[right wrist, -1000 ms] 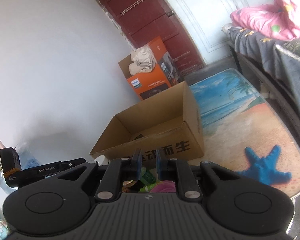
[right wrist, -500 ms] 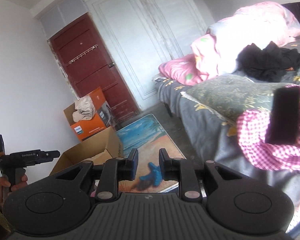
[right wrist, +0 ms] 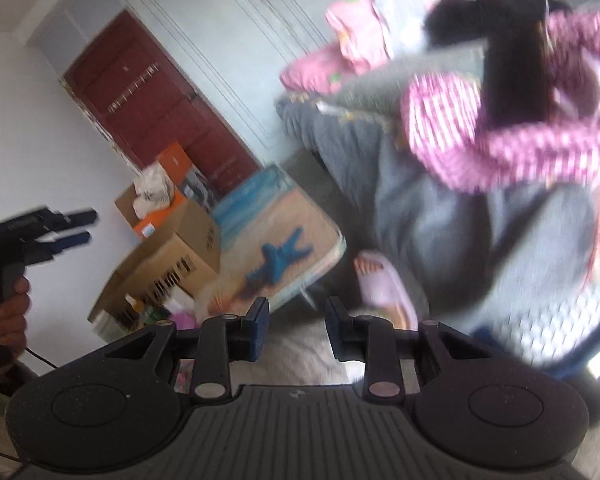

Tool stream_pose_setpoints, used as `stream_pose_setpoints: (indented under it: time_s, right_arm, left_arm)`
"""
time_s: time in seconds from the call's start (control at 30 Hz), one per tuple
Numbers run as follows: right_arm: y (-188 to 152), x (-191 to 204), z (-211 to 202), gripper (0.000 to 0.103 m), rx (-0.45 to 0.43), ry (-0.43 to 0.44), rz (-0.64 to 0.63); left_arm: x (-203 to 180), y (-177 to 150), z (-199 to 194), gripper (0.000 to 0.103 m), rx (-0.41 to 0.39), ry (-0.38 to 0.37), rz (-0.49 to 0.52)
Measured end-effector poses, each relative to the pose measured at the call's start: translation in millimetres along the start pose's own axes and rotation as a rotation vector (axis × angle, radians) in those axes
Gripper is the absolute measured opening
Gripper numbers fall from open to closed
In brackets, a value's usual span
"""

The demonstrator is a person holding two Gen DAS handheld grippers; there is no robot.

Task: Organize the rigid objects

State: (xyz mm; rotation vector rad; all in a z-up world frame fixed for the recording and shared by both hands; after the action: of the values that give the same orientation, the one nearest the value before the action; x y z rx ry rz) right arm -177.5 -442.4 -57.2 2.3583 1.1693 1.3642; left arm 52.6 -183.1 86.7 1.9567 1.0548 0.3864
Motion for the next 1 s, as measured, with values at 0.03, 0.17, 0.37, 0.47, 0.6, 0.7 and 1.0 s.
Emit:
stream_pose_setpoints:
  time_s: [0.03, 0.17, 0.37, 0.47, 0.6, 0.7, 1.0]
  right_arm:
    - [-15, -13, 22, 0.033, 0.07, -0.022, 0.05]
    - [-70, -66, 98, 0.033, 0.275, -0.149, 0.244]
    - [-132, -129, 184, 0.033, 0.487, -0.255, 0.482]
    - [-161, -165, 218, 0.033, 0.566, -0.325, 0.596]
    - [-202, -215, 248, 0.033, 0.645, -0.454, 0.715]
    - [-233, -248, 258, 0.033, 0.679, -0.524, 0.851]
    - [-273, -293, 278, 0.033, 0.683, -0.617, 1.002]
  left_arm:
    - [-2, 0, 0, 0.071, -0.003, 0.001, 0.001]
    - [-3, -5, 1, 0.071, 0.008, 0.002, 0.003]
    - [0, -9, 8, 0.071, 0.026, -0.01, 0.005]
    - [3, -9, 12, 0.071, 0.033, -0.018, -0.005]
    - [8, -8, 18, 0.071, 0.04, -0.014, -0.005]
    - [12, -11, 23, 0.071, 0.052, -0.006, -0.007]
    - [33, -12, 42, 0.071, 0.094, 0.035, -0.019]
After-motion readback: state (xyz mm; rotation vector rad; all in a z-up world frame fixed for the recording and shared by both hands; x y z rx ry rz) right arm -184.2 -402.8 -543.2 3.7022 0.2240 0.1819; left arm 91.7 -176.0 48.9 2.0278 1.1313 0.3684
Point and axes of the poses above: each gripper's, at about its wrist camera, not at the fingertips, and z roughly the way its jaws point, x to its left, y to its top, the point moved 7 cm from there along z, roughly the way its jaws point, and after that the axes turned 1 degree about x, right-handed, at the moved point
